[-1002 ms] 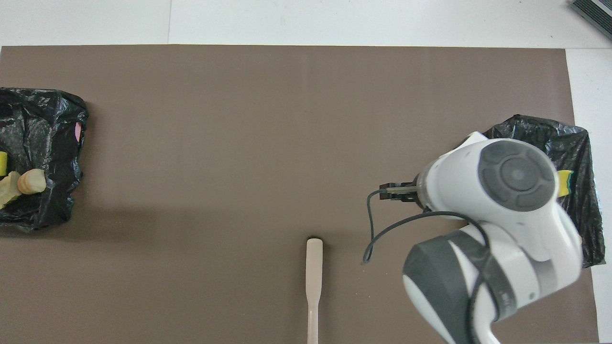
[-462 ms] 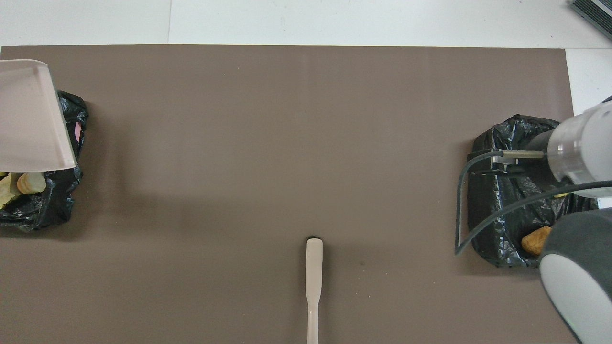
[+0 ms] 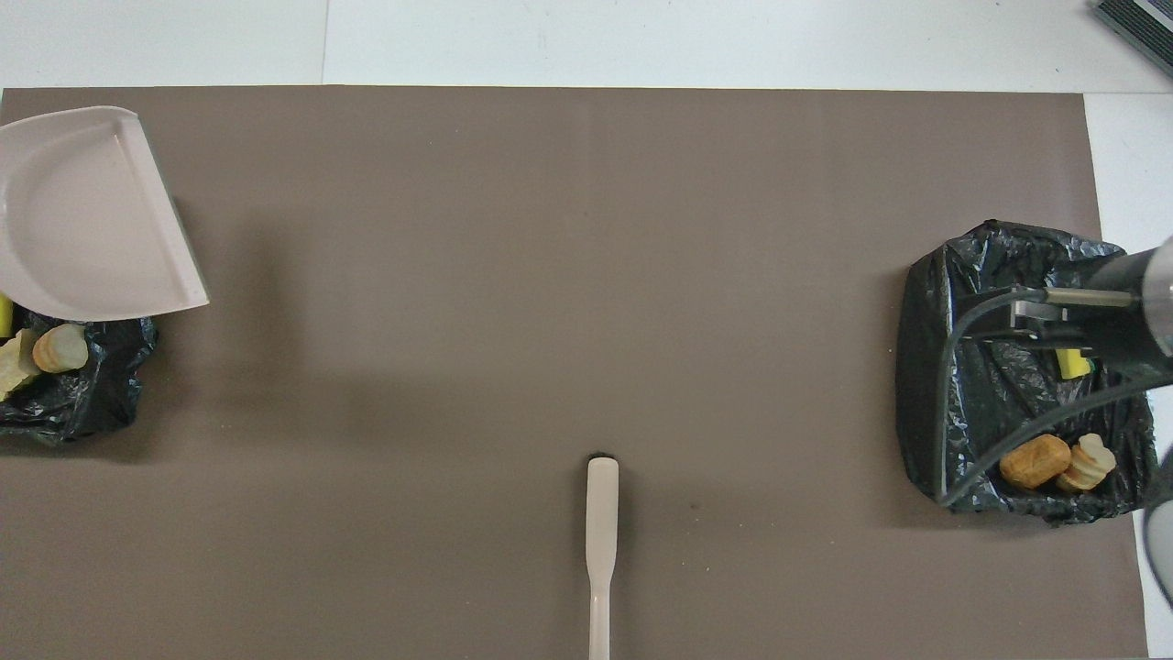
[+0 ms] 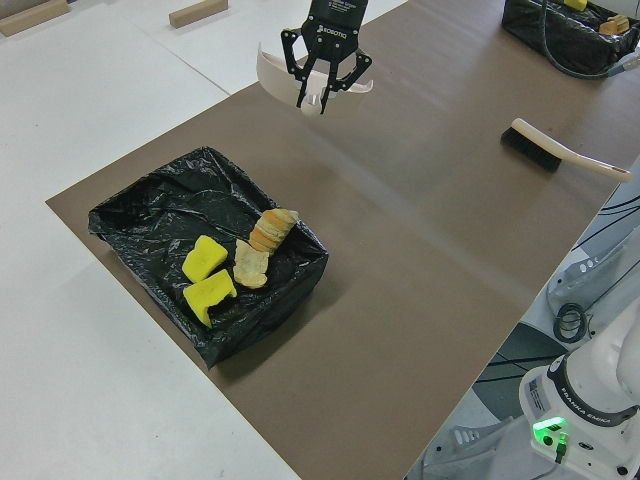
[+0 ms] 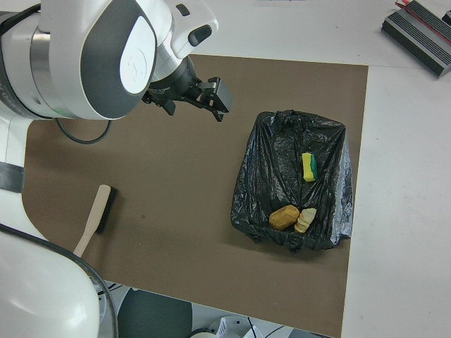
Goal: Sweep and dump trash in bin
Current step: 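Bring the dustpan back over the mat with the left gripper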
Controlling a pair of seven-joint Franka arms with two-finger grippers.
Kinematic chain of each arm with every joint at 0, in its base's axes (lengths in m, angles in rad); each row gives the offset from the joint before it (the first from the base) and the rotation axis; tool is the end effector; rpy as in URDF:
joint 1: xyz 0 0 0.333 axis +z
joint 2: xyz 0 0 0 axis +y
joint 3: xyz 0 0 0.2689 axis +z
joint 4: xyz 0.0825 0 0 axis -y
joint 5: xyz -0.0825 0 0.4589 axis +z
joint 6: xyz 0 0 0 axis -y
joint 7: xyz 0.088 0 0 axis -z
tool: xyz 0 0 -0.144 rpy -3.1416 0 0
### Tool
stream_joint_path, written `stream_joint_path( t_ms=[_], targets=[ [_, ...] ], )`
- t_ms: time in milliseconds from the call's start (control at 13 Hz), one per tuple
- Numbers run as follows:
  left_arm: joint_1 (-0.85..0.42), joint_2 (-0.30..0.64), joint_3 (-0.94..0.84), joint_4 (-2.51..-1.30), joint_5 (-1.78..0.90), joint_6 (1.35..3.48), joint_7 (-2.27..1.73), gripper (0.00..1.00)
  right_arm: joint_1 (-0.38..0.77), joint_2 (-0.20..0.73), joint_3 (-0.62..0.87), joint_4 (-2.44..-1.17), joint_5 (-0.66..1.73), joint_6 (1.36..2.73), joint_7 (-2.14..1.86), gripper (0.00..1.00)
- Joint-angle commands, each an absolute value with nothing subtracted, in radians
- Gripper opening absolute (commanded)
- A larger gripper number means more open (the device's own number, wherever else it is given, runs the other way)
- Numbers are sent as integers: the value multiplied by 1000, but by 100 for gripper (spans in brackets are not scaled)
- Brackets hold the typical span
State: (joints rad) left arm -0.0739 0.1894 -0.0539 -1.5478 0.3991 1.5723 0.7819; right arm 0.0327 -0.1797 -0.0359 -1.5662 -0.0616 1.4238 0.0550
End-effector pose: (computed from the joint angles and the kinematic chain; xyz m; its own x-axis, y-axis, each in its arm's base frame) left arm 0.6648 -0.0273 0.4412 0.5668 -0.7311 -0.3798 -0.8176 -0.5560 -0.1497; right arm 0.5624 -0.0130 0.6371 0.9970 -0.0667 0.0403 -0.0688 -0.9963 0.0520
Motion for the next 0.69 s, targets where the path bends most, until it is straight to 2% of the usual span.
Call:
stream_joint_path(
  t_ms=[0, 616],
  targets=[
    [-74, 196, -119, -1572, 318, 1562, 589, 0, 14, -204, -57, -1635, -32, 1427, 38, 100],
    [-103, 380, -409, -1545, 206, 1630, -140, 0, 12, -175, -66, -1655, -31, 1422, 34, 100]
  ],
)
